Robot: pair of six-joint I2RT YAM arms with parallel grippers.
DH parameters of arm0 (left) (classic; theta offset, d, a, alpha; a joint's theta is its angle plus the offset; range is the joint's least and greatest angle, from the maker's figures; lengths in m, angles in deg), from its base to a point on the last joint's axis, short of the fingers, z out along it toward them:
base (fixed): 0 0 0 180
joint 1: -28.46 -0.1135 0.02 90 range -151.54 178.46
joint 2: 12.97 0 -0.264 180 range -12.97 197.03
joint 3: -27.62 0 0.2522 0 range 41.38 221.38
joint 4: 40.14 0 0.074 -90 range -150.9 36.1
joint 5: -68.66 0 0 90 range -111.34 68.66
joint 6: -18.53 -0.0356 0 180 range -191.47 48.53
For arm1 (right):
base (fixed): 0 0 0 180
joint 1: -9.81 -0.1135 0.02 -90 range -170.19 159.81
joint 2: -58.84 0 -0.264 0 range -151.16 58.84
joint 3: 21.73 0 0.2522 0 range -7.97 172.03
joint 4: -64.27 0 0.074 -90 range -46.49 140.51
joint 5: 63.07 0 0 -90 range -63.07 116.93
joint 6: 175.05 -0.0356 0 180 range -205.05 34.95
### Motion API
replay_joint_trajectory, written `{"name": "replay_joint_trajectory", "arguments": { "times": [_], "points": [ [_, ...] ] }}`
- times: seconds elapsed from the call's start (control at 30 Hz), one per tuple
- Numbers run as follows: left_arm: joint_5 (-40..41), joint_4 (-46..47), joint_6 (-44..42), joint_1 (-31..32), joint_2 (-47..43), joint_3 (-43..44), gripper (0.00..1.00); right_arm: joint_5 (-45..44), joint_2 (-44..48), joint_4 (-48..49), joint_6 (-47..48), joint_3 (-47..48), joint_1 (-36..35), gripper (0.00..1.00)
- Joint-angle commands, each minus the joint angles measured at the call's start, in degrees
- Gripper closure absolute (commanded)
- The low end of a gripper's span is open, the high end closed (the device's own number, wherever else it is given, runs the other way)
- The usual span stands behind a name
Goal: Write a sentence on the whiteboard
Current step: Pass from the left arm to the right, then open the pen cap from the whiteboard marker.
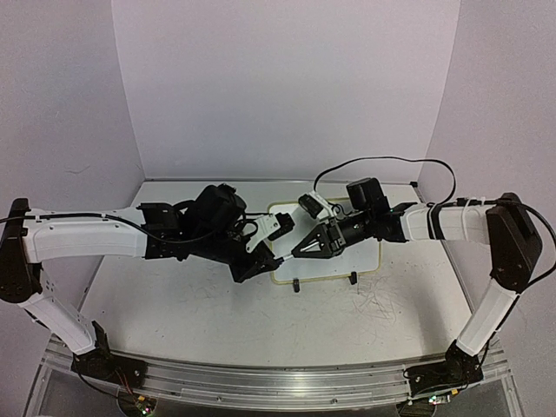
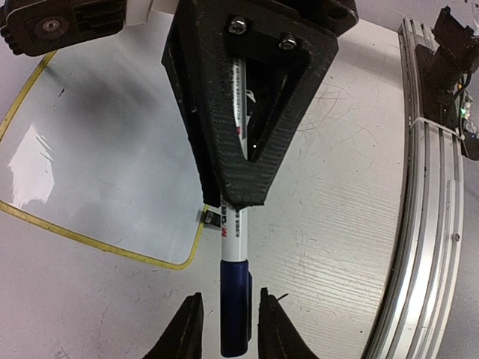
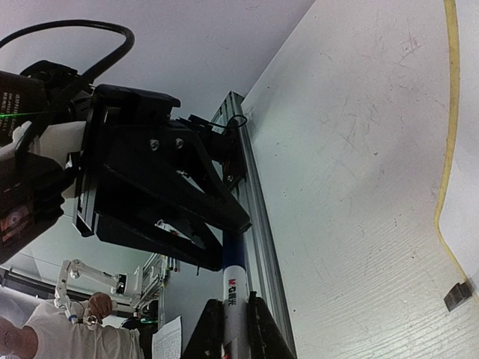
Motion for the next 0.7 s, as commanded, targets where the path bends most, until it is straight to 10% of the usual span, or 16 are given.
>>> {"name": "replay_joint_trajectory", "arguments": {
  "times": [0.0,0.37,0.67],
  "points": [
    [-1.4,1.6,0.7,0.2,0.1,2.1,0.72,-0.4,-0.2,0.5,0.8,1.7,-0.3,1.0],
    [-6.6,1.4,0.7,0.1,1.8,3.4,0.72,0.1,1.8,0.4,1.4,0.9,-0.3,1.0],
    [-6.3,1.1,1.3,0.0,1.4,3.1,0.94,0.1,2.6,0.4,1.9,0.1,-0.6,1.0]
  ]
}}
